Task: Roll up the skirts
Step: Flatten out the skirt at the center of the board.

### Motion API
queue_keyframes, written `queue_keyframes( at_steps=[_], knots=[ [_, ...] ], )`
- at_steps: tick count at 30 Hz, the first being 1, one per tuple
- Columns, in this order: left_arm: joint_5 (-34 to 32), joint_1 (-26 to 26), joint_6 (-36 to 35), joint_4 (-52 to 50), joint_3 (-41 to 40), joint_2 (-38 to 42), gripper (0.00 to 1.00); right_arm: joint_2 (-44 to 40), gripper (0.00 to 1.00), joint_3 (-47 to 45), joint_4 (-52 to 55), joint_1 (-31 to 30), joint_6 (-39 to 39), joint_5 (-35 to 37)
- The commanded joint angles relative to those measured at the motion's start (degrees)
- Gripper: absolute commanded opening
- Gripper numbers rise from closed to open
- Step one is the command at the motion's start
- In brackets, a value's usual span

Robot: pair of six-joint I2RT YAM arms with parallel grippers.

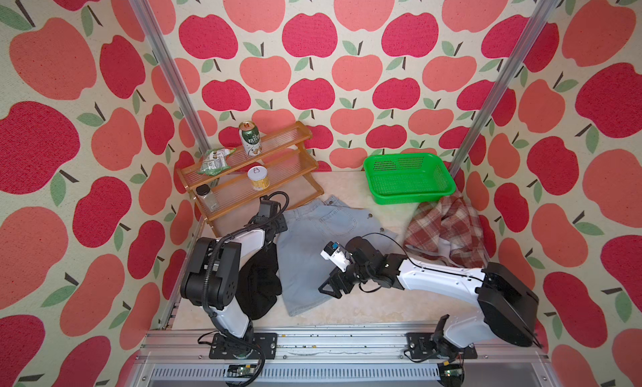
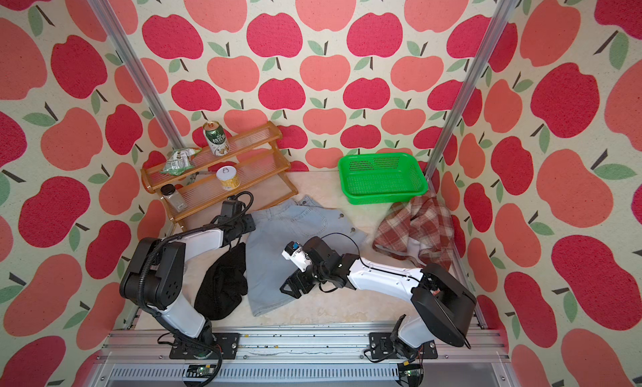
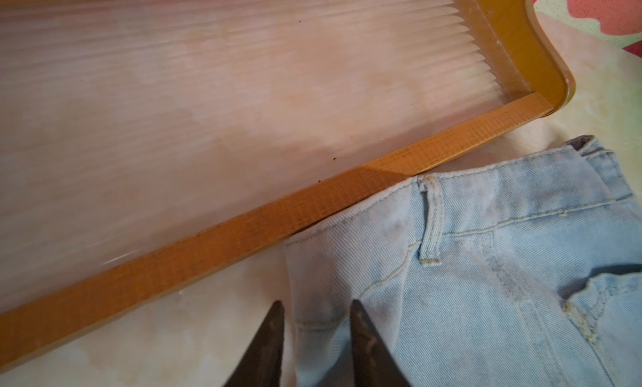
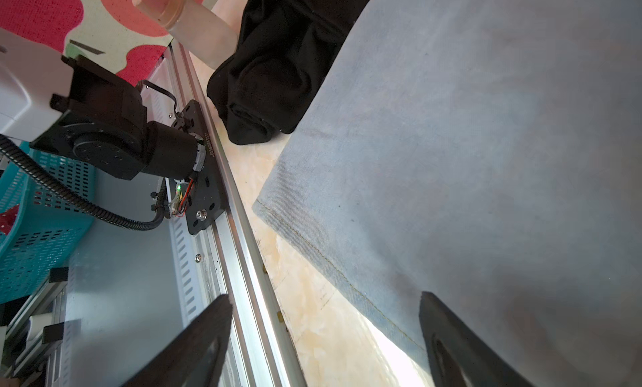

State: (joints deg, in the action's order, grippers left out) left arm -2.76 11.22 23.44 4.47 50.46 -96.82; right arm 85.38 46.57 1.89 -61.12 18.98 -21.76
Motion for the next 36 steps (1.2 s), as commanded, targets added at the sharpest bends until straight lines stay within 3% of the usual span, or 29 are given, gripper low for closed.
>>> queue_keyframes(
  at_steps=[1, 7, 12, 21, 26, 36],
  knots=[
    [-1.6, -0.8, -0.2, -1.7, -1.6, 0.7, 0.44, 1.5, 0.87, 2.5, -2.9, -1.5, 0.2, 0.9],
    [4.9, -2.3, 0.4, 2.2, -2.6, -1.8, 0.47, 2.4, 0.88, 4.7, -0.9, -3.3, -1.1, 1.8],
    [5.9, -2.4, 0.5, 2.9, -2.5, -3.5, 0.44, 3.3, 0.88, 5.0, -0.2, -4.7, -1.9, 3.6],
    [7.1, -2.5, -0.1, 3.2, -2.5, -2.4, 0.0, 10.4, 0.89, 11.3, 5.5, -14.8, -9.1, 12.7],
    [7.8, -2.5, -0.8, 2.3, -2.8, 1.4, 0.0, 13.9, 0.89, 13.5, 4.2, -17.0, -10.2, 14.1],
    [8.8, -2.3, -1.3, -0.3, -1.4, 2.6, 0.0, 21.7, 0.83, 20.4, 6.8, -23.8, -15.6, 24.2]
  ],
)
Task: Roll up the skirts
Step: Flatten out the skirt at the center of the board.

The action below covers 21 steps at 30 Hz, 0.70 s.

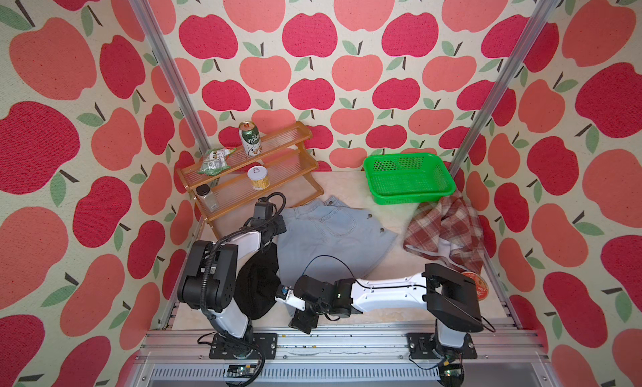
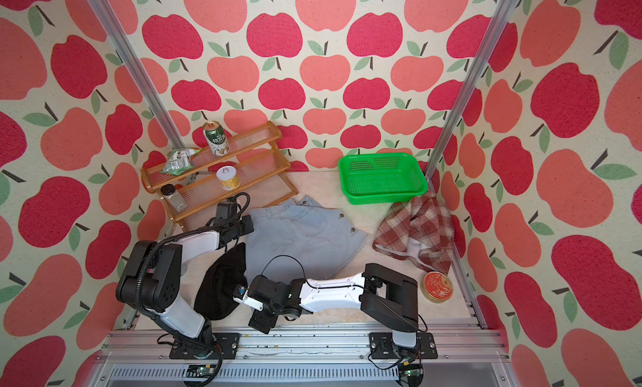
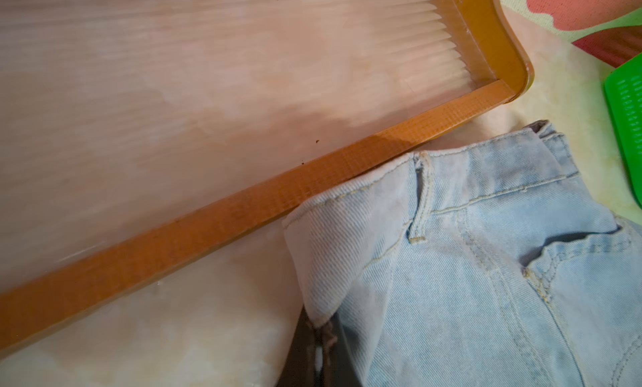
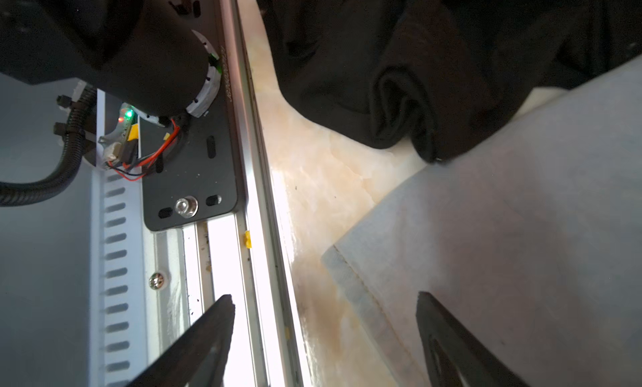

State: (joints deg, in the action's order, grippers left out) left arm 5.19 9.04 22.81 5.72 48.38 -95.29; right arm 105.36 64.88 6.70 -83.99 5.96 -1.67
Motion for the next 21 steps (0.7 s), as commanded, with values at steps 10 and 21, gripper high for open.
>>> queue_keyframes(
  at_steps=[10, 21],
  knots=[
    [1.9, -0.1, -1.2, -3.8, 3.5, 1.9, 0.0, 10.1, 0.73, 7.0, 4.5, -4.2, -2.1, 15.7],
    [1.8, -0.4, -0.8, -3.6, 2.8, 2.8, 0.0, 13.4, 0.44, 10.7, 7.8, -2.8, 0.8, 20.7]
  ],
)
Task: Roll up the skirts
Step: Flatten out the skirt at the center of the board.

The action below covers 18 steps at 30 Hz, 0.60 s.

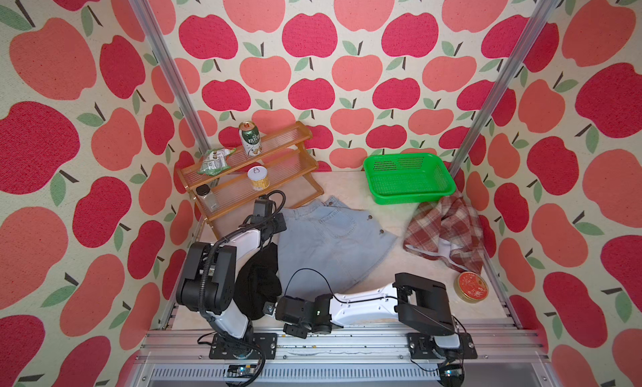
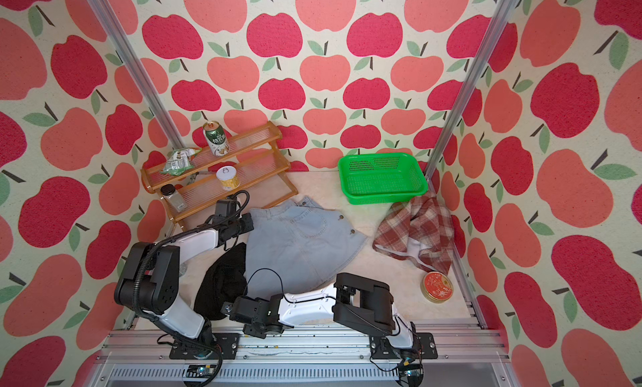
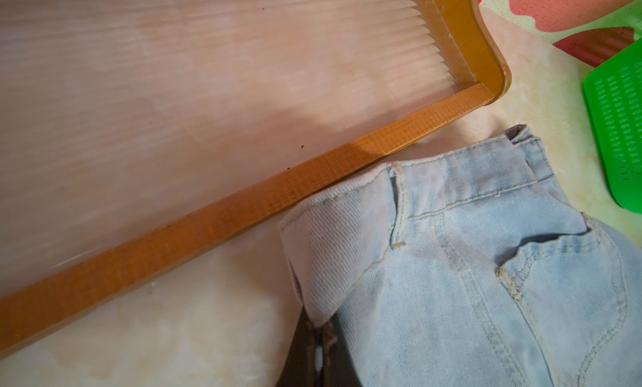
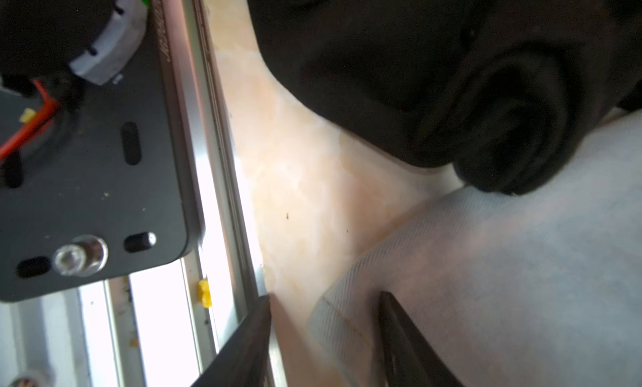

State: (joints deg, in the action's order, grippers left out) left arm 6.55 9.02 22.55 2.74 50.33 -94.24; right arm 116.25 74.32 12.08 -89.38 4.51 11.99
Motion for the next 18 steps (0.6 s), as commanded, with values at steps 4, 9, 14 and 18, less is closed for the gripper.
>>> queue_keyframes(
  at_steps=[4, 9, 14, 18],
  knots=[
    [0.4, -0.6, -0.6, -0.8, 1.0, 2.5, 0.0, 2.0, 0.42, 1.0, 2.8, 3.7, 3.7, 6.5],
    [0.4, -0.7, -0.6, -1.3, 1.5, 2.6, 0.0, 2.3, 0.28, 1.6, 4.5, 5.0, 6.0, 8.1],
    [-0.2, -0.9, -0.6, -1.7, 1.6, 3.3, 0.0, 1.9, 0.13, 1.6, 5.7, 5.8, 7.9, 9.9],
    [-1.8, -1.1, -0.4, -1.4, 0.9, 5.8, 0.0, -2.8, 0.09, -3.6, 0.6, 6.6, 8.6, 6.0]
  ],
)
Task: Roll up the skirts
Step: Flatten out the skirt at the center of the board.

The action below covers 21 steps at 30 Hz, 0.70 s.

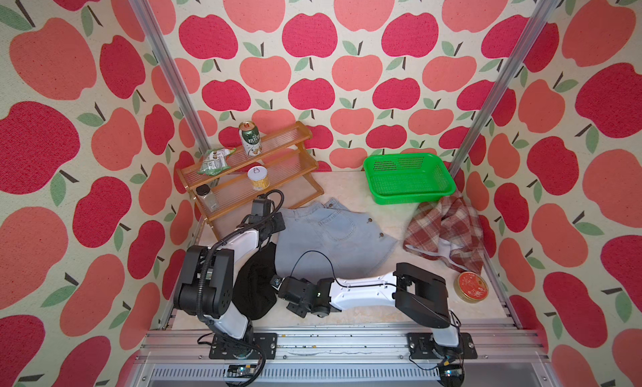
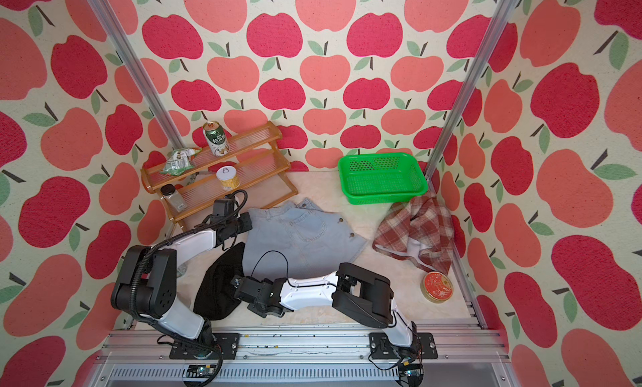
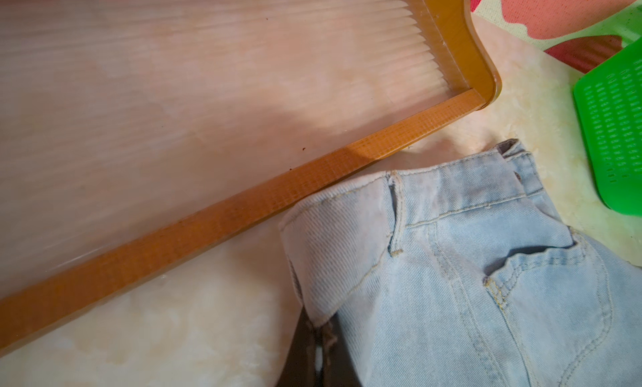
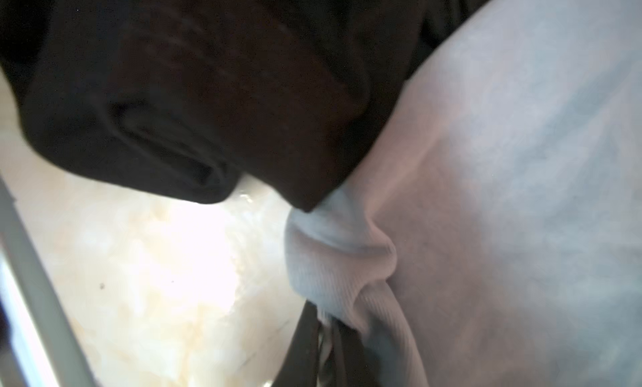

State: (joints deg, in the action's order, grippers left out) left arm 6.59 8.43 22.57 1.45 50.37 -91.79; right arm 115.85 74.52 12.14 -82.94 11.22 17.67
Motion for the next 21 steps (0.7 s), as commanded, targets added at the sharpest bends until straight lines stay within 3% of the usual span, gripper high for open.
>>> queue_keyframes(
  at_steps=[1, 7, 14, 21],
  knots=[
    [-2.1, -0.5, -0.3, 0.2, 0.5, 4.2, 0.0, -4.2, 0.09, -5.7, -1.4, 0.4, 2.3, -2.0],
    [-4.6, -0.4, 0.1, -0.4, 0.4, 8.7, 0.0, -15.6, 0.09, -16.0, -10.7, -0.5, 4.1, -14.5],
    [-5.5, -0.4, -1.6, -3.5, 3.5, 8.4, 0.0, -25.3, 0.08, -23.2, -14.4, -2.7, 8.0, -16.7],
    [-10.0, 1.5, -3.4, -5.9, 5.4, 9.8, 0.0, -38.4, 0.07, -31.6, -18.7, -0.2, 14.0, -17.7]
  ],
)
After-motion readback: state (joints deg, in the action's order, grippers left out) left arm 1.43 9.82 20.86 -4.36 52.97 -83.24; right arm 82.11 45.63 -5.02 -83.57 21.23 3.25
